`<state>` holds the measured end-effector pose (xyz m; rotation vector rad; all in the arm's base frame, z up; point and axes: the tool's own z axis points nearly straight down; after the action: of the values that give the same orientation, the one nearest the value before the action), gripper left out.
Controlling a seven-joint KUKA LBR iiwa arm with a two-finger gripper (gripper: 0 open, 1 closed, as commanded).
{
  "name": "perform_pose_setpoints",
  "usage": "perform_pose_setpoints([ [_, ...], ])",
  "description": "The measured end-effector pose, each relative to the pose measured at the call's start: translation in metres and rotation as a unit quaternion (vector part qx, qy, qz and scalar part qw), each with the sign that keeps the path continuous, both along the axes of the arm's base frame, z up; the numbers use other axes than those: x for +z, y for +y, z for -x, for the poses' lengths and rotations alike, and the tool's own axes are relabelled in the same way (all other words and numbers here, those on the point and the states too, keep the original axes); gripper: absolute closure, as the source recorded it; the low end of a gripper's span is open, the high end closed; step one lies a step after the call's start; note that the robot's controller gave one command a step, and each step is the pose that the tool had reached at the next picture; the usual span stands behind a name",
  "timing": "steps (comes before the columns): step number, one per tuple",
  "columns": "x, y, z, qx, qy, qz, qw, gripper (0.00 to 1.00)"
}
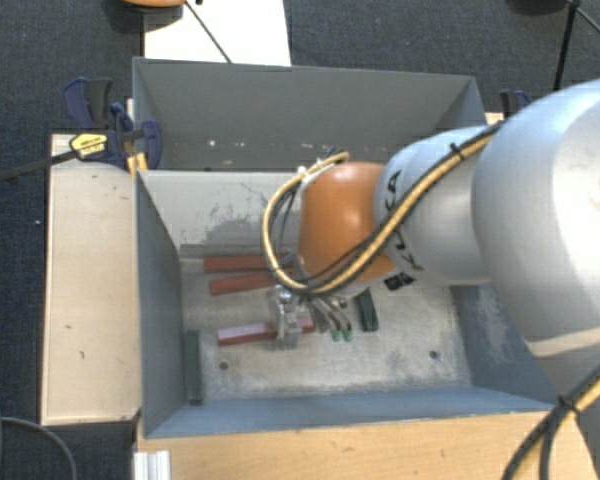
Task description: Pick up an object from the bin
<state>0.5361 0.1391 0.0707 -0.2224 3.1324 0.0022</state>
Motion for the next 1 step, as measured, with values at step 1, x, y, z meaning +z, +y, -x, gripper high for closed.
perform_pose_setpoints([
  [1, 0.0, 0.0, 0.0, 0.0, 0.0, 0.0, 1.0, 1.0],
])
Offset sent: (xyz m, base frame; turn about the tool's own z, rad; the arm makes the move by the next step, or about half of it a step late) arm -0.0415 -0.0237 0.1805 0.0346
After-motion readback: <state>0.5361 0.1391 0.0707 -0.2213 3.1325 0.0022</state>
